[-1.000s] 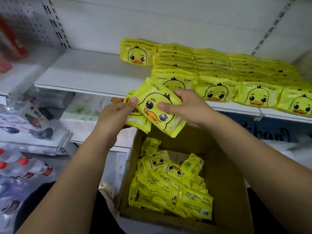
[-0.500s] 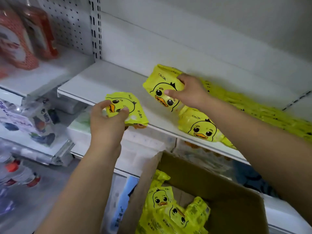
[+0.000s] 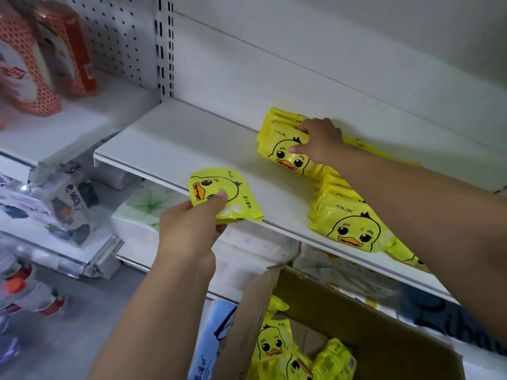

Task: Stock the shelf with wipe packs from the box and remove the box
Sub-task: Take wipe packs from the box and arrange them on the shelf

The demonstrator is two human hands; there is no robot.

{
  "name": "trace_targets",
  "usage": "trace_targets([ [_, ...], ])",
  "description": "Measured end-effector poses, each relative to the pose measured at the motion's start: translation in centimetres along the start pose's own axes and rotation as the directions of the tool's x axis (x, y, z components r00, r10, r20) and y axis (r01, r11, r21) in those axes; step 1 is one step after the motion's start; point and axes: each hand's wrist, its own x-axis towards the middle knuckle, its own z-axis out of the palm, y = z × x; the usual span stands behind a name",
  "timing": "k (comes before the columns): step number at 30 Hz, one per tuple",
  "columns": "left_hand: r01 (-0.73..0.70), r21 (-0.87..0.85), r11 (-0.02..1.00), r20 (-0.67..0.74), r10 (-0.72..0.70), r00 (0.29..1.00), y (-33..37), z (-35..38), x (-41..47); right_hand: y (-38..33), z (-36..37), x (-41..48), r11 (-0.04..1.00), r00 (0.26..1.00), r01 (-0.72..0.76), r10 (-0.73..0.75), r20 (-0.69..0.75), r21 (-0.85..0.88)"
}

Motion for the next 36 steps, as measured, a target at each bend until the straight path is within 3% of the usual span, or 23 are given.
trace_targets([
  [5,0.025,0.002,1.000,0.028,-0.025,0.999,-0.4,0.6,0.3,1.2,0.7,0.2,0.988,0.995,0.037,-0.022,-0.100,0.150],
  [11,0.040,0.031,0.999,0.043,-0.042,0.998,-1.2,0.8,0.7,0.2,1.2,0.6,0.981,0.980,0.153,-0.136,-0.144,0.119],
  [15,0.002,0.059,0.998,0.040,-0.004,0.999,-1.4,0.7,1.2,0.3,0.6,0.6,0.985,0.983,0.117,-0.096,-0.158,0.128],
  [19,-0.034,0.099,0.995,0.096,0.025,0.995,-1.3,0.4,1.3,-0.4,-0.7,-2.1,0.941,0.964,0.115,-0.027,-0.266,0.320],
  [22,-0.031,0.119,0.992,0.179,0.009,0.984,-1.2,1.0,0.7,-1.9,-2.3,-7.2,0.827,0.963,0.108,0.049,-0.264,0.552],
  [28,-0.013,0.144,0.989,0.350,-0.038,0.936,-2.9,3.0,-2.6,-2.3,-3.4,-19.0,0.593,0.986,-0.032,0.151,-0.072,0.805],
  [32,-0.028,0.194,0.981,0.449,-0.063,0.891,-5.2,3.3,-4.9,-1.6,-2.7,-26.4,0.385,0.965,-0.191,0.244,0.100,0.903],
  [36,-0.071,0.259,0.963,0.565,-0.091,0.820,-6.3,2.7,-6.4,0.3,-2.4,-30.8,0.178,0.930,-0.251,0.316,0.186,0.951],
])
